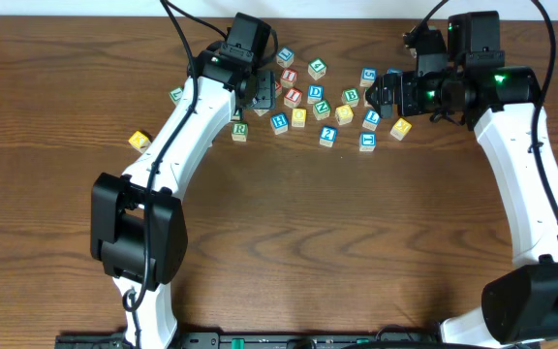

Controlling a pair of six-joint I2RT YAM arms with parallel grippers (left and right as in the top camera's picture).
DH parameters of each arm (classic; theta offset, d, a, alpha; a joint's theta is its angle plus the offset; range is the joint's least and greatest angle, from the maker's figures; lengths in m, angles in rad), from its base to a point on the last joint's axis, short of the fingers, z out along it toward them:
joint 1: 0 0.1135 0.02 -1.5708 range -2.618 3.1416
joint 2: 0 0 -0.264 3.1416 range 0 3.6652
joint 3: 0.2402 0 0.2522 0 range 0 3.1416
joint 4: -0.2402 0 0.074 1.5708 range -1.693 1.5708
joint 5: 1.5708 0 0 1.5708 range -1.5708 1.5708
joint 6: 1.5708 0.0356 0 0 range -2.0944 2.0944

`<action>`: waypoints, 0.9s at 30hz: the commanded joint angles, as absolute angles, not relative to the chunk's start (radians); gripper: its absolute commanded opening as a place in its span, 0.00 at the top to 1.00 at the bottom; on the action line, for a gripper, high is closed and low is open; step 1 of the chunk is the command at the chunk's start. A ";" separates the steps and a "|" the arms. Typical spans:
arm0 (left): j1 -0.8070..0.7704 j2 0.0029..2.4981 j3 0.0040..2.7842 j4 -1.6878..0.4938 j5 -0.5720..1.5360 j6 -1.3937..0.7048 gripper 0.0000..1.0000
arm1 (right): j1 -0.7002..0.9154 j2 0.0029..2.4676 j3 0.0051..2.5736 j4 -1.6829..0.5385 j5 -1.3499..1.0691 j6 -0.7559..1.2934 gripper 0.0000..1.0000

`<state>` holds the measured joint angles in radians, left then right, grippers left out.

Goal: Spell out CORL

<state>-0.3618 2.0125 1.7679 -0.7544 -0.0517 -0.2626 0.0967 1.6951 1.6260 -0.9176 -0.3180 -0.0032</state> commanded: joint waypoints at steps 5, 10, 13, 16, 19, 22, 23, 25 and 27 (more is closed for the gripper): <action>-0.361 2.018 1.777 -0.754 -0.053 -0.272 0.30 | 0.105 1.704 1.623 -0.909 -0.234 0.088 0.13; -0.361 2.018 1.777 -0.754 -0.053 -0.272 0.30 | 0.105 1.704 1.623 -0.905 -0.174 0.146 0.25; -0.361 2.018 1.777 -0.754 -0.053 -0.271 0.30 | 0.105 1.704 1.623 -0.905 -0.103 0.222 0.41; -0.361 2.018 1.777 -0.754 -0.053 -0.271 0.30 | 0.107 1.710 1.623 -0.897 -0.061 0.257 0.55; -0.361 2.018 1.777 -0.754 -0.053 -0.271 0.30 | 0.107 1.731 1.623 -0.891 -0.057 0.287 0.65; -0.361 2.018 1.777 -0.759 -0.053 -0.271 0.30 | 0.107 1.764 1.623 -0.885 -0.059 0.319 0.70; -0.360 2.018 1.777 -0.761 -0.053 -0.271 0.30 | 0.107 1.779 1.623 -0.884 -0.058 0.329 0.71; -0.360 2.018 1.777 -0.763 -0.053 -0.271 0.30 | 0.107 1.808 1.623 -0.881 -0.059 0.337 0.73; -0.359 2.018 1.777 -0.765 -0.053 -0.271 0.30 | 0.107 1.834 1.623 -0.881 -0.063 0.345 0.73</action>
<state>-0.3614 2.0125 1.7679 -0.7586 -0.0513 -0.2630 0.0967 1.7935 1.6260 -0.8810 -0.0742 0.3016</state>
